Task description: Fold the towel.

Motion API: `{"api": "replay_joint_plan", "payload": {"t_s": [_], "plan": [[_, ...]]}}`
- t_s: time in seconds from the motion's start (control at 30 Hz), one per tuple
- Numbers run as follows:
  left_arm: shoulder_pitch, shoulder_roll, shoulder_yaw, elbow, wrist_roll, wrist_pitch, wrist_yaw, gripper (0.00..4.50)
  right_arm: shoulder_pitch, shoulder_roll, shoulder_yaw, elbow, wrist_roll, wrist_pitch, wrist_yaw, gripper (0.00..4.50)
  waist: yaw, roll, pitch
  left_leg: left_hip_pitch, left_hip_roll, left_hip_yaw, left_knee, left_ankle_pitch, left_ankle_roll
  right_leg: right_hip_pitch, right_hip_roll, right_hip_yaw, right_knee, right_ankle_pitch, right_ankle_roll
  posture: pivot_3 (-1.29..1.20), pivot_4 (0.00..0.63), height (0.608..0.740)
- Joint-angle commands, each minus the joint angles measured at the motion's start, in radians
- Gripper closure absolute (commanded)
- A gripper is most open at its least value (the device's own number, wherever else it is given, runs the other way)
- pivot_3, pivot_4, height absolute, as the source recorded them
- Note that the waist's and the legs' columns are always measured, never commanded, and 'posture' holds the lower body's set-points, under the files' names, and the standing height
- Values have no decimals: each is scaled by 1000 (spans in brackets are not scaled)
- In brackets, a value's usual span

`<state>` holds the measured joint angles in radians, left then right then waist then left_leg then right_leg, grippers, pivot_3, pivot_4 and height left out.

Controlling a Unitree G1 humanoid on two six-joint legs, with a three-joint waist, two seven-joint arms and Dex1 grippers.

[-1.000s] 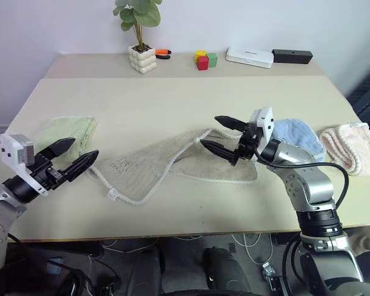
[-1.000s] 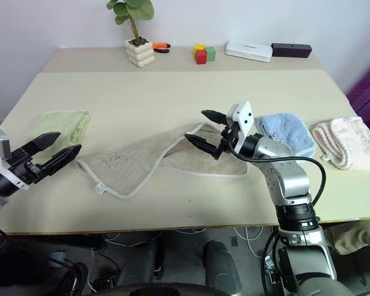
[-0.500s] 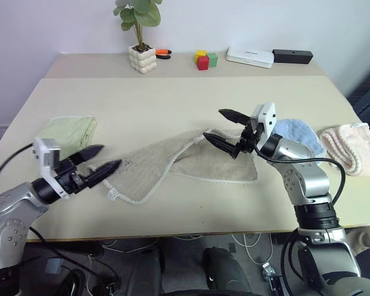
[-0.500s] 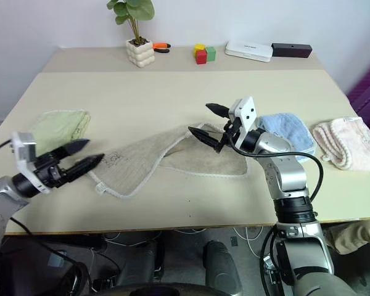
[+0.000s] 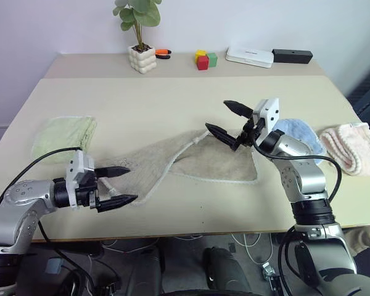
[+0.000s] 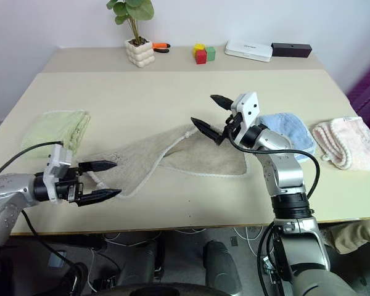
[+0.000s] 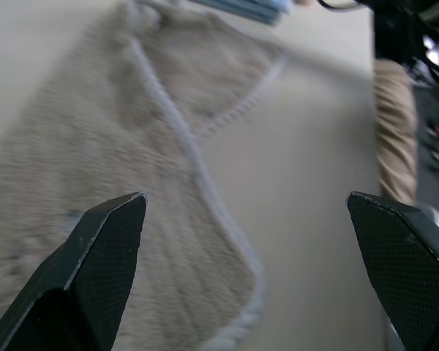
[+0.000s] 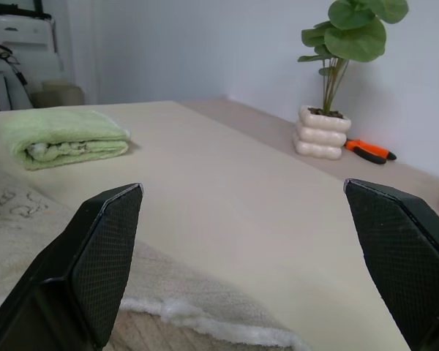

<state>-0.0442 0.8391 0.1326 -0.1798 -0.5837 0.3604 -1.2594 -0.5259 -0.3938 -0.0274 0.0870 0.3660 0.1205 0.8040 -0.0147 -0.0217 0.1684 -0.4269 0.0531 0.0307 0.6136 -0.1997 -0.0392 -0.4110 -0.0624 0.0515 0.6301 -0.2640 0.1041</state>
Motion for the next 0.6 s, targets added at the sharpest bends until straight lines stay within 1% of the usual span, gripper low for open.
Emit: {"api": "replay_joint_plan", "payload": {"t_s": [0.03, 0.1, 0.17, 0.2, 0.23, 0.3, 0.37, 0.43, 0.53, 0.6], "plan": [[-34, -5, -68, -3, 62, -66, -38, 21, 11, 3, -17, -55, 2, -22, -15, 0, -1, 0, 0, 0, 0, 0, 0, 0, 0, 0, 0, 0, 0, 0, 0, 0, 150, 740], [-55, 0, -100, 30, 119, -117, -41, 21, 25, 1, -23, -71, -1, -24, -30, 0, -1, 0, 0, 0, 0, 0, 0, 0, 0, 0, 0, 0, 0, 0, 0, 0, 150, 740], [-82, -16, -128, 95, 218, -254, -16, 21, 33, -5, -39, -73, 8, -23, -38, 0, -1, 0, 0, 0, 0, 0, 0, 0, 0, 0, 0, 0, 0, 0, 0, 0, 150, 740], [-88, -17, -137, 107, 227, -263, -21, 21, 35, -8, -43, -72, 8, -26, -41, 0, -1, 0, 0, 0, 0, 0, 0, 0, 0, 0, 0, 0, 0, 0, 0, 0, 150, 740], [-85, -14, -152, 121, 261, -318, -30, 21, 39, -9, -45, -74, 8, -26, -44, 0, -1, 0, 0, 0, 0, 0, 0, 0, 0, 0, 1, 0, 0, 0, 0, 0, 150, 740], [-84, -17, -171, 139, 282, -353, -42, 21, 47, -6, -43, -87, 9, -22, -47, 0, -2, 0, 0, 0, 0, 0, 0, 0, 0, 0, 0, 0, 0, 0, 0, 0, 150, 740], [-77, -25, -173, 152, 272, -359, -50, 21, 55, -5, -41, -98, 8, -18, -51, 0, -3, 0, 0, 0, 0, 0, 0, 0, 0, 0, 0, 0, 0, 0, 0, 0, 150, 740], [-68, -21, -187, 186, 311, -422, -55, 21, 58, -6, -43, -102, 9, -15, -53, 0, -3, 0, 0, 0, 0, 0, 0, 0, 0, 0, 0, 0, 1, 0, 0, 0, 150, 740], [-62, -17, -203, 222, 335, -450, -63, 21, 60, -9, -44, -111, 11, -9, -55, 0, -2, 0, 0, 0, 0, 0, 0, 0, 0, 0, 0, 0, 1, 0, 0, 0, 150, 740], [-70, -16, -216, 254, 370, -468, -46, 555, 63, -10, -44, -117, 11, -6, -56, 0, -1, 0, 0, 0, 0, 0, 0, 0, 0, 0, 0, 0, 1, 0, 0, 0, 150, 740]]}}
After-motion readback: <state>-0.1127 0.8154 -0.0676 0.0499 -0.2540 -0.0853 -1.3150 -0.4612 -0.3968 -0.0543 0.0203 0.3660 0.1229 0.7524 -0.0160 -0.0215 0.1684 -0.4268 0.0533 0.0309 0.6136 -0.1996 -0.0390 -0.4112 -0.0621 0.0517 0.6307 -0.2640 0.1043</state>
